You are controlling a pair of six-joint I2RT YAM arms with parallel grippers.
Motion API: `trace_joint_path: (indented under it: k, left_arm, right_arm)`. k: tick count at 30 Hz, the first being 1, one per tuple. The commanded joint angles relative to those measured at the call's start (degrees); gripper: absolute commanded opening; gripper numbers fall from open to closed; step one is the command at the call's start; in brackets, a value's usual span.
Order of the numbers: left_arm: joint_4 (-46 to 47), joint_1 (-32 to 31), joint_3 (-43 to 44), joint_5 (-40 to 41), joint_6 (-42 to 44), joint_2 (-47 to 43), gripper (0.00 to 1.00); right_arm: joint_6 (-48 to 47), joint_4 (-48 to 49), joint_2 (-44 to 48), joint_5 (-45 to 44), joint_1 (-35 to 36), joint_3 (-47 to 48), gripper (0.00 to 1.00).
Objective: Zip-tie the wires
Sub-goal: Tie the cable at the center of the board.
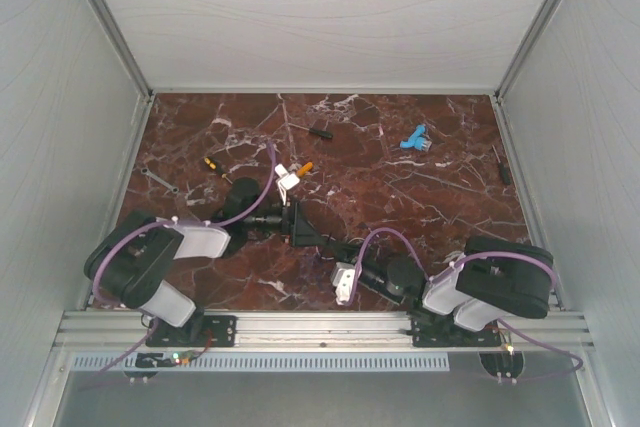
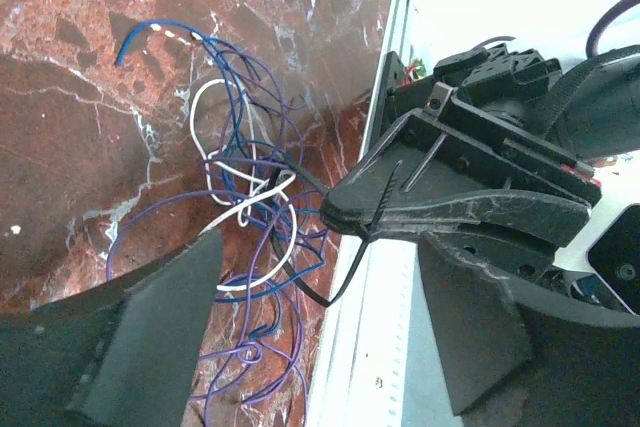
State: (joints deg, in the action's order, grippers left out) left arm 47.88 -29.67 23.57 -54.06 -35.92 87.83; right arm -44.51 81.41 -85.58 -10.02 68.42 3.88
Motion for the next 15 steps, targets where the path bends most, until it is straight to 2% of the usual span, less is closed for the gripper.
trace_joint_path:
  k: [1,5,9,15]
  left_arm:
    - [3.56,0.36,0.87,0.15,2.78,-2.26,0.75]
    - [5.39,0.23,3.39,-4.63,3.9,-1.34,0.59]
    - [6.9,0.23,4.93,-7.93,5.11,0.31,0.54]
    - [17.44,-0.08,5.27,-12.22,-0.93,3.64,0.45]
  right_arm:
    - [2.41,5.13,0.95,3.31,-0.58,0.03,0.0]
    - [3.14,3.69,2.32,5.05,-0.87,-0.03,0.0]
    - [4.06,3.27,3.95,6.23,-1.89,-0.43,0.0]
    - [4.48,1.22,5.21,7.01,-2.37,-0.17,0.0]
